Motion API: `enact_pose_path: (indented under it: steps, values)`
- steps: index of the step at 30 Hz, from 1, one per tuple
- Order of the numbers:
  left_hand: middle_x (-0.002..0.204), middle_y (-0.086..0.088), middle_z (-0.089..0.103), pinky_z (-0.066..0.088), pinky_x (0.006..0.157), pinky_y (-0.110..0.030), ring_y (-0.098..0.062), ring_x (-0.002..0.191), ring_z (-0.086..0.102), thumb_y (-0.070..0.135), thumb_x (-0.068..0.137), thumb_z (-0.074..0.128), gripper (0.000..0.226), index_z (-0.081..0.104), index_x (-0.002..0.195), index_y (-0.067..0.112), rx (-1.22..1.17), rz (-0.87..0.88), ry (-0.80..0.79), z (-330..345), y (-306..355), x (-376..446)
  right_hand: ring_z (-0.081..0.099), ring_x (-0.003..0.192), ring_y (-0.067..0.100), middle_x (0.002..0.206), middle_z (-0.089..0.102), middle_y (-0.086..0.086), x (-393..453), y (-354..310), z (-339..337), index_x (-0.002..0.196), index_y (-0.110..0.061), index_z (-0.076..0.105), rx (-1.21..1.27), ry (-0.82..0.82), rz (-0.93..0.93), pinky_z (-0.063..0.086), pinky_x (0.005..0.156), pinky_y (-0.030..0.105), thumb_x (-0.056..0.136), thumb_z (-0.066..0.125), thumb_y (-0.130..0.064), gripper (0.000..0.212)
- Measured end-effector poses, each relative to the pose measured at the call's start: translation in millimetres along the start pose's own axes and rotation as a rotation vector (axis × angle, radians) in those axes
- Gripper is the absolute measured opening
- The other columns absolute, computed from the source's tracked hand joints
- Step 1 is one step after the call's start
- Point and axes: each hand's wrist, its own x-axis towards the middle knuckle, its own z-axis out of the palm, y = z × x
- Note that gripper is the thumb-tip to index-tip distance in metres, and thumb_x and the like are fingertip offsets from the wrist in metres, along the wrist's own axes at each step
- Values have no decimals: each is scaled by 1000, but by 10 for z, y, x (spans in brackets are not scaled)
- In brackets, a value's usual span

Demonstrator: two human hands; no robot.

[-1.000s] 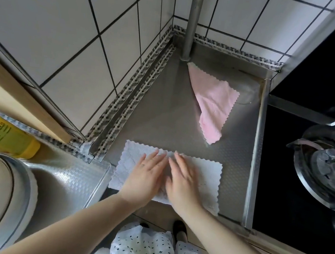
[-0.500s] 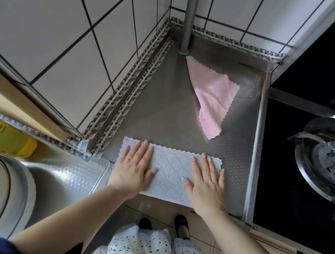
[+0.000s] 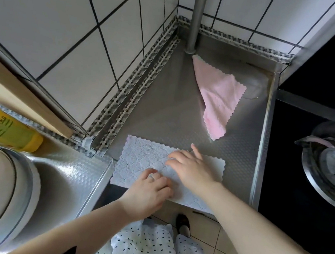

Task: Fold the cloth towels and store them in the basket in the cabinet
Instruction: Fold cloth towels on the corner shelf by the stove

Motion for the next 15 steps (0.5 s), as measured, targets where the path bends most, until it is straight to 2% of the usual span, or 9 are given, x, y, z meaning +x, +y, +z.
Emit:
enact_pose_path:
  steps: [3, 6, 9, 12, 15]
  values:
    - [90, 9, 61, 36, 95, -40, -17, 78, 61, 18, 72, 61, 14, 64, 83, 25, 5, -15, -45, -96, -82, -18, 65, 85, 13, 92, 66, -11, -19, 48, -59, 90, -34, 70, -59, -46, -5, 47, 90, 56, 69, 38, -19, 41]
    - [93, 12, 63, 39, 98, -46, -14, 85, 63, 20, 71, 68, 16, 66, 84, 28, 40, -62, -35, -214, -249, -62, 64, 79, 19, 88, 64, -5, -83, 116, -107, 97, -29, 71, -100, -53, 49, 47, 90, 56, 67, 35, -15, 50]
    - [94, 13, 65, 31, 98, -44, -15, 91, 63, 18, 65, 76, 21, 69, 81, 29, 55, -137, -20, -297, -472, -40, 61, 74, 22, 83, 60, -2, -187, 164, -166, 101, -24, 71, -150, -34, 100, 48, 90, 54, 62, 29, -10, 59]
    - [93, 14, 67, 29, 95, -42, -17, 91, 64, 14, 61, 80, 25, 70, 77, 29, 79, -166, -53, -318, -666, 42, 60, 70, 24, 79, 59, 1, -295, 115, -204, 100, -18, 71, -131, -26, 134, 54, 81, 46, 62, 27, -10, 58]
    - [97, 11, 68, 32, 92, -37, -20, 93, 62, 12, 63, 77, 24, 70, 79, 27, 66, -124, -45, -308, -775, 78, 60, 76, 25, 85, 60, 2, -429, 40, -211, 104, -17, 68, -45, -66, 175, 50, 73, 37, 68, 33, -14, 50]
